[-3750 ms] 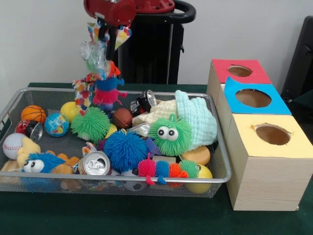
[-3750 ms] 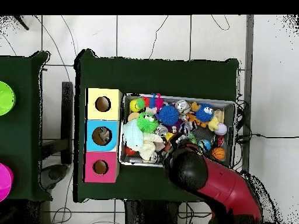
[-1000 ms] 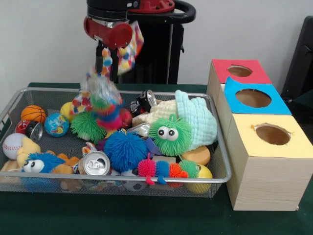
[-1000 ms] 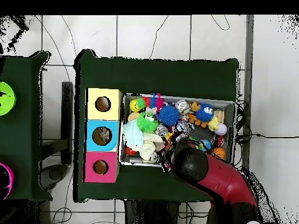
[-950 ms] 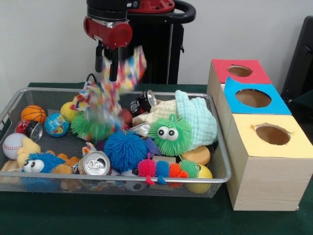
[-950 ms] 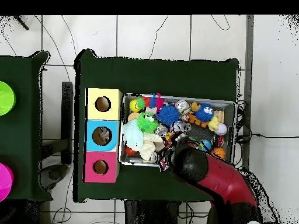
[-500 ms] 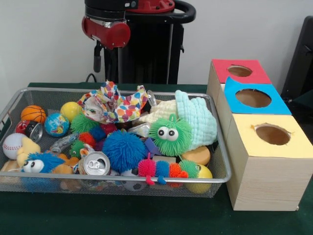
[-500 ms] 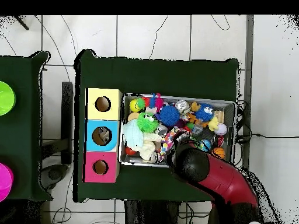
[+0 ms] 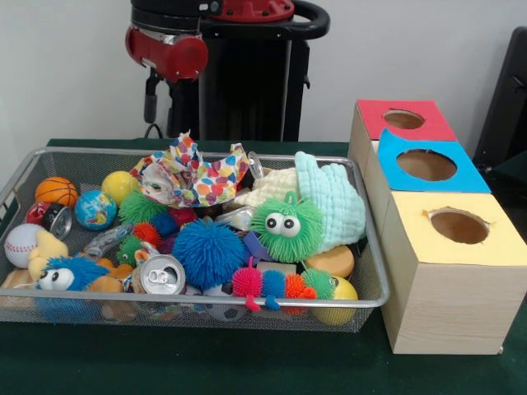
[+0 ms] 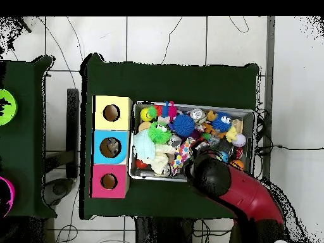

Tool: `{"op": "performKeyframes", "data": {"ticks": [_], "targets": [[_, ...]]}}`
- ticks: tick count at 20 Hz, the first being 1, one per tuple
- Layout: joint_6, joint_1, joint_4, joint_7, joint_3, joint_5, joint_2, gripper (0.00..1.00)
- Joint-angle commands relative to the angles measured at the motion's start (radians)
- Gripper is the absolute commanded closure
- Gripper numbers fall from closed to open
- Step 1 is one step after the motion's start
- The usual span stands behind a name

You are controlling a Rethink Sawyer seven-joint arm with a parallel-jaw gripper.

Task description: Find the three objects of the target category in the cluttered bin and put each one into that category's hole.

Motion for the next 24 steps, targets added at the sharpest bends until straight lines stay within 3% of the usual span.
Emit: {"op": "performKeyframes", "data": {"ticks": [1,6,10,13,17,21,24], "targets": [[-0.049,-0.111,-0.088,-0.082,0.136,-0.098,0.033,0.0],[-0.014,-0.17,-0.09,-0.113,0.181,-0.151,0.033,0.0],[-0.009,-0.133,-0.175,-0.078,0.121,-0.21,0.123,0.0],[0.014,-0.031,-0.347,0.001,-0.006,-0.246,0.271,0.0],[0.074,0.085,-0.511,0.071,-0.122,-0.26,0.387,0.0],[0.087,0.191,-0.641,0.13,-0.217,-0.241,0.513,0.0],[0.083,0.227,-0.736,0.142,-0.267,-0.222,0.617,0.0]]}}
